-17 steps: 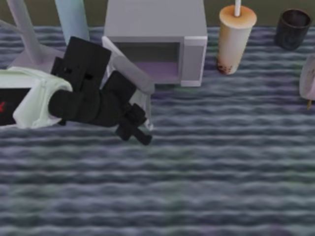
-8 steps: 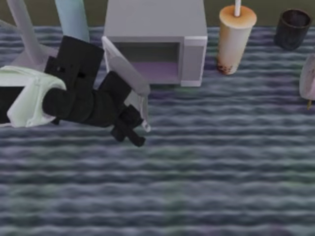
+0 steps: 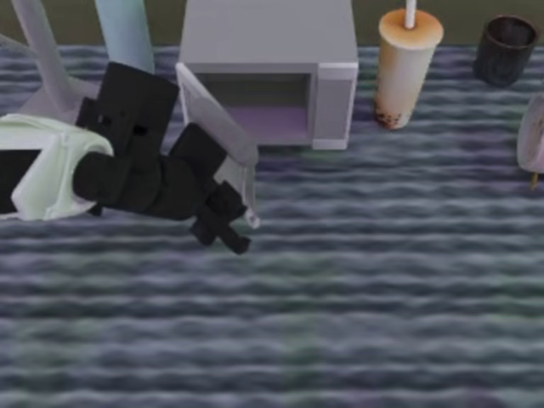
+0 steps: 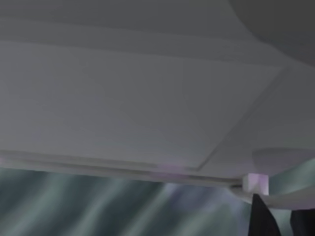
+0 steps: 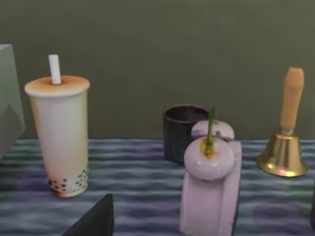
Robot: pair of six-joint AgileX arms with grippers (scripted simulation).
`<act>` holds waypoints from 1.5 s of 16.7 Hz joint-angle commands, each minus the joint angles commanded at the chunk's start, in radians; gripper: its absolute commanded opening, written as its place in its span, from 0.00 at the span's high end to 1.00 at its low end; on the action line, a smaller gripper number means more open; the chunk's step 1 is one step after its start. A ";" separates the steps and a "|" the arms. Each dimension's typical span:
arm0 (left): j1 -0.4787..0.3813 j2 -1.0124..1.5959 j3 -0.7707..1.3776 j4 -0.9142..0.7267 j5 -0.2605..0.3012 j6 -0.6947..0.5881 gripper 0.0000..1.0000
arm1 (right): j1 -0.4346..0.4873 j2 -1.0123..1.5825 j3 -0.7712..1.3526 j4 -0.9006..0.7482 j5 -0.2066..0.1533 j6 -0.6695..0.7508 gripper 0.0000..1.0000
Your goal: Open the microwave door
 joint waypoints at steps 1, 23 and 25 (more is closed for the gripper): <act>0.000 0.000 0.000 0.000 0.000 0.000 1.00 | 0.000 0.000 0.000 0.000 0.000 0.000 0.00; 0.032 -0.007 -0.003 -0.028 0.049 0.070 1.00 | 0.000 0.000 0.000 0.000 0.000 0.000 0.00; 0.032 -0.007 -0.003 -0.028 0.049 0.070 1.00 | 0.000 0.000 0.000 0.000 0.000 0.000 0.00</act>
